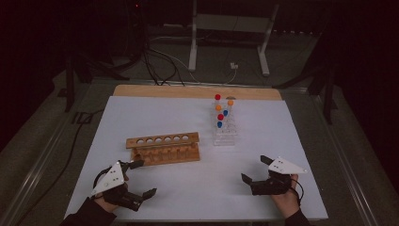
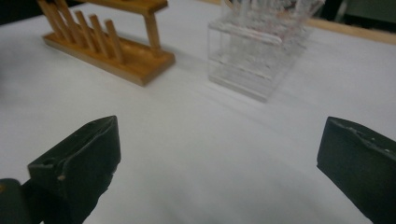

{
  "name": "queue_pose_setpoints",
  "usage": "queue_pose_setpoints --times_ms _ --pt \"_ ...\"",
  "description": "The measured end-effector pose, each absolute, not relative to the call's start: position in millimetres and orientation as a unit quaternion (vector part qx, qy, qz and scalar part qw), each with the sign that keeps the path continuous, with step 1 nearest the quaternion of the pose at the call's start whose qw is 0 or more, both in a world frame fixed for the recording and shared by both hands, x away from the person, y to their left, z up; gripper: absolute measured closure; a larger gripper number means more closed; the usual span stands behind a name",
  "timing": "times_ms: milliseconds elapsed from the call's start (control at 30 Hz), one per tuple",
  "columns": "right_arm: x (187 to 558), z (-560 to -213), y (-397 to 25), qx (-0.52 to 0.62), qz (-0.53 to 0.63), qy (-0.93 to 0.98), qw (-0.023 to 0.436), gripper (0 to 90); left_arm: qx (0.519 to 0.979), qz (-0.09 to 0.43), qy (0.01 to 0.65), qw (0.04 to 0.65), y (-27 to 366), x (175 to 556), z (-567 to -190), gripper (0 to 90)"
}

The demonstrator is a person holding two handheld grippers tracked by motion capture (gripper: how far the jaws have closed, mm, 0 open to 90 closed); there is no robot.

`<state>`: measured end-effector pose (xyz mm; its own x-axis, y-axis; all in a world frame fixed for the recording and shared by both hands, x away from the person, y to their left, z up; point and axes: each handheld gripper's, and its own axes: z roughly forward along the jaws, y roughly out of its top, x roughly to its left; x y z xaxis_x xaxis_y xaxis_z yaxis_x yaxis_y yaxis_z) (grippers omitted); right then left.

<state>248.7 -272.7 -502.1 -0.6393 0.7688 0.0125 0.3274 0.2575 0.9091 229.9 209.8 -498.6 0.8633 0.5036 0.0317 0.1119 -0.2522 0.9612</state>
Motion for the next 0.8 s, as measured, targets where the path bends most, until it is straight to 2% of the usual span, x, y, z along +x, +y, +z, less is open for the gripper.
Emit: queue_pose_setpoints --times_ms 100,200,800 --pt "247.2 -501.1 -271.7 0.356 0.5 0.758 0.221 0.0 0.774 0.17 0.201 0.576 209.6 230.7 -498.9 0.4" --pt "247.2 -501.1 -271.4 0.353 0.51 0.762 0.188 0.0 0.772 0.168 0.206 0.577 210.1 231.3 -499.3 0.5" --pt "247.7 -502.7 -267.7 0.362 0.479 0.774 0.203 0.0 0.773 0.181 0.214 0.569 211.2 230.1 -499.0 0.5"
